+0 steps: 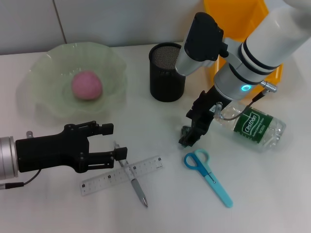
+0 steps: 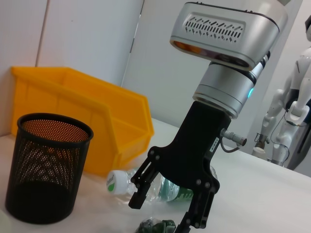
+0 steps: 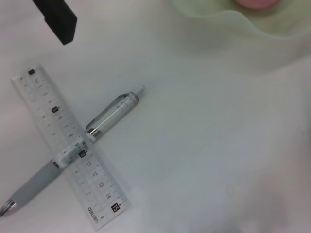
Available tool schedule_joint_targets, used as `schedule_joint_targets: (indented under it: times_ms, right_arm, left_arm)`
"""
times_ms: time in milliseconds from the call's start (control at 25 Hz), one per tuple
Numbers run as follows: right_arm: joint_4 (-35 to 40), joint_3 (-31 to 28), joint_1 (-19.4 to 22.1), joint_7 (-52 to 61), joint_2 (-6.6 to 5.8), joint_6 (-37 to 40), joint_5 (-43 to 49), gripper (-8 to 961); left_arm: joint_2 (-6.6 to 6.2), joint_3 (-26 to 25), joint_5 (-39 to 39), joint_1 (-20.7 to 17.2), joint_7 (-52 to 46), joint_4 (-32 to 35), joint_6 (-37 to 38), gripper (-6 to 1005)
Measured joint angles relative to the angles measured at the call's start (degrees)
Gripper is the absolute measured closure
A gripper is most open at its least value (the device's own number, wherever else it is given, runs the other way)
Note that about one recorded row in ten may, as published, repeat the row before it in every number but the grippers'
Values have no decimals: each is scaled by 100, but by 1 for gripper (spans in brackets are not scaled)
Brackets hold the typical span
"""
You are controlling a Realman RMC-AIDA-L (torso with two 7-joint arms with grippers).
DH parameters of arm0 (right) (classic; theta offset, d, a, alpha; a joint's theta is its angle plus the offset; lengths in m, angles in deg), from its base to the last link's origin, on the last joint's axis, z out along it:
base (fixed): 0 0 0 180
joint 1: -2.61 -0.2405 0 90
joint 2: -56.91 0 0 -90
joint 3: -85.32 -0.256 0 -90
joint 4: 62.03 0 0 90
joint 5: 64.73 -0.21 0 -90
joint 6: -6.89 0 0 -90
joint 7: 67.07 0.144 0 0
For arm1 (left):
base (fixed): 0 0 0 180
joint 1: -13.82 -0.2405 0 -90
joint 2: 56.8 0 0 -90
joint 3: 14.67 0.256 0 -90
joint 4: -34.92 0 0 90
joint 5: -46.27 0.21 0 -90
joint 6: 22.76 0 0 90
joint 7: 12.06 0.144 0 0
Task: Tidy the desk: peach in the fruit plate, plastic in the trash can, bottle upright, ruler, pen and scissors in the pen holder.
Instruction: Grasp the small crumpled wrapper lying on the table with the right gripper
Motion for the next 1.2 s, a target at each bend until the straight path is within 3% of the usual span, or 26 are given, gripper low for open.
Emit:
schedule_joint_targets:
  times_ms: [480,680,1040,1200]
  right_arm:
    - [-193,73,14,-3,17,-201,-36,222]
    - [-312,72,-8,-57,18,-259,-111,390]
    - [-379,72,-23,-70,27,-360,-113,401]
    - [-389,72,-1,-65,33,-421,-113,474]
  left_arm:
    - [-5,1,3,-5,4,6,0,170]
    - [-5,1,4,4,3,17,0,170]
    - [-4,1,3,18,3,43,9,170]
    - [-11,-13,3,20,4,44,15,170]
